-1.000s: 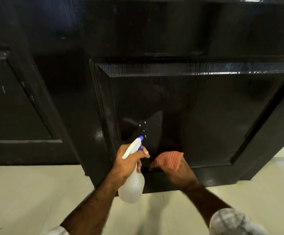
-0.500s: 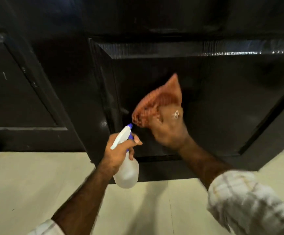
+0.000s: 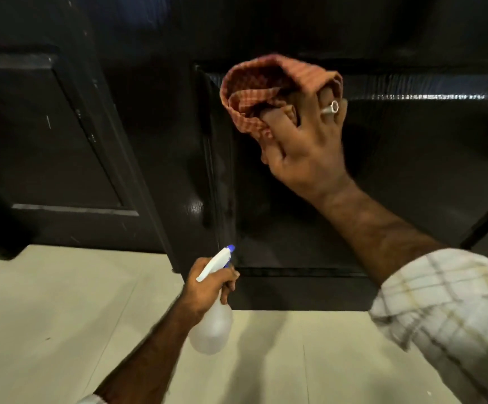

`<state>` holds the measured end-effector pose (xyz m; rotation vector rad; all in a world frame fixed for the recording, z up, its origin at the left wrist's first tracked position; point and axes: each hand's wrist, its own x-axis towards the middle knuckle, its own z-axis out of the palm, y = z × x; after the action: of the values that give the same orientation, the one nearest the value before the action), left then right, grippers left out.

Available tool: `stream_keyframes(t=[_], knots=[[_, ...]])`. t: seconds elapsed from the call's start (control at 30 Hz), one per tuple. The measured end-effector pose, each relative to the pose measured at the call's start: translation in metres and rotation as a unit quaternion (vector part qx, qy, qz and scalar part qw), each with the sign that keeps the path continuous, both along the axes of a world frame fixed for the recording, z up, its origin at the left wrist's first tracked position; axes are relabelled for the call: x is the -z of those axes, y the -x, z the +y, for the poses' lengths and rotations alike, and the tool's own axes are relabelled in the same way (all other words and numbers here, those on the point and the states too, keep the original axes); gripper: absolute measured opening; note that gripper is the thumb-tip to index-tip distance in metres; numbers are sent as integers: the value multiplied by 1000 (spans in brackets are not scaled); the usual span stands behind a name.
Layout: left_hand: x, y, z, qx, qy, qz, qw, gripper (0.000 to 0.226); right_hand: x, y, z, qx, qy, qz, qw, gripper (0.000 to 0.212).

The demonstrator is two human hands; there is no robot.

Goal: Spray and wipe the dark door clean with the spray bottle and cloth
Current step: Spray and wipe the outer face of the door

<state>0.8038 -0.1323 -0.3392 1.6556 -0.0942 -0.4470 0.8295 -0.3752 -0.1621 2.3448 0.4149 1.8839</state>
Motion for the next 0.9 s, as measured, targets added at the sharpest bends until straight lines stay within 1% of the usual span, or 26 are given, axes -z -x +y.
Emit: stream_keyframes(t=[0.03,0.07,0.1,0.13,0.17,0.2,0.23,0.27,0.3,0.33,0.37,0.4,0.43,0.47,0.5,0.53,0.57,0.6,0.63,0.67,0.7,0.73,0.8,0.83,0.9], knots=[[5,1,7,11,-4,2,1000,69,6,1,9,6,-21,13,1000,29],[5,3,12,11,-7,-3,1000,64,30,1,13,-2,-16,34,999,26],[7,5,17,10,-4,-5,1000,54,62,3,15,-22,8,66,998,21],[8,6,22,8,2,-2,1000,43,103,9,15,-43,61,111,991,18],[8,7,24,9,5,-1,1000,35,146,15,9,-64,127,172,975,19],[6,8,29,8,5,-2,1000,31,181,23,3,-88,197,237,947,21],[4,9,30,7,5,-3,1000,28,209,31,-5,-97,265,300,911,24],[1,10,32,3,2,-3,1000,23,223,38,-11,-73,322,349,877,29],[-3,9,34,-1,-5,-3,1000,16,224,39,-13,-60,361,384,848,35],[-7,8,35,1,-9,-10,1000,7,213,36,-13,-59,371,393,839,34],[-10,7,35,0,-5,-20,1000,5,198,31,-10,-89,359,369,853,29],[-16,4,35,-7,5,-30,1000,10,175,20,-4,-116,333,324,878,27],[-22,2,36,-15,19,-38,999,11,142,9,8,-135,293,268,908,29],[-26,-1,36,-20,35,-39,998,8,110,-4,20,-138,238,211,938,34],[-33,-5,36,-27,55,-47,997,14,74,-15,34,-116,176,157,965,37],[-34,-7,37,-28,66,-53,996,24,45,-21,48,-80,122,109,983,37],[-38,-8,37,-29,71,-56,996,26,28,-25,58,-50,90,73,992,35],[-38,-10,38,-35,65,-62,995,20,24,-26,63,-34,85,49,995,30],[-39,-11,40,-38,55,-67,995,9,32,-25,64,-30,95,49,994,27],[-40,-12,42,-39,42,-69,996,11,52,-20,61,-32,112,68,991,27],[-41,-12,44,-41,28,-69,996,16,78,-14,58,-39,129,103,985,31],[-39,-12,45,-36,15,-67,997,16,110,-7,52,-50,142,143,978,36],[-26,-14,49,-39,15,-51,998,6,179,5,38,-69,153,226,960,43],[-20,-12,50,-49,14,-34,998,7,212,10,33,-73,160,275,945,47],[-13,-5,51,-63,12,2,998,30,267,22,32,-64,198,359,910,53]])
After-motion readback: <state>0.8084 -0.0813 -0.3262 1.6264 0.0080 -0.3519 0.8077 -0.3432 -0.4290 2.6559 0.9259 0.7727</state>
